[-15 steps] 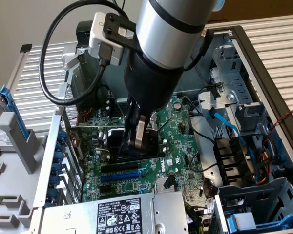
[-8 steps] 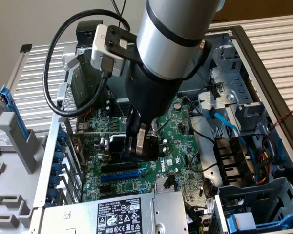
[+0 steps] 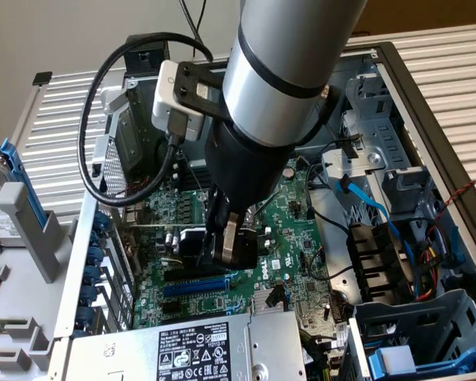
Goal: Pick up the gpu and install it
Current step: 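Insert the gpu into the slot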
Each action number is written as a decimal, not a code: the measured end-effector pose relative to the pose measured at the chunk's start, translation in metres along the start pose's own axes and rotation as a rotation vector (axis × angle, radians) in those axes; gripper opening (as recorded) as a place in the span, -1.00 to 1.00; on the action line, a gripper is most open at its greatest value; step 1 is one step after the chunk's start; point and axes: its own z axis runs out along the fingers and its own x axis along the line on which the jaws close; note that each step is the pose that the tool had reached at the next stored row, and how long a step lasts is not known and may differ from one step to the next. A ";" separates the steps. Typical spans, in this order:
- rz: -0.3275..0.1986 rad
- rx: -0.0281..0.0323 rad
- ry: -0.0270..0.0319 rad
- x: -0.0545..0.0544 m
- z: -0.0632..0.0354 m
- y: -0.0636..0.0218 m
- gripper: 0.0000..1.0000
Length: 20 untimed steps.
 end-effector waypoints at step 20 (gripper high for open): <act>0.007 0.0093 0.0184 -0.008 0.0284 0.0051 -0.43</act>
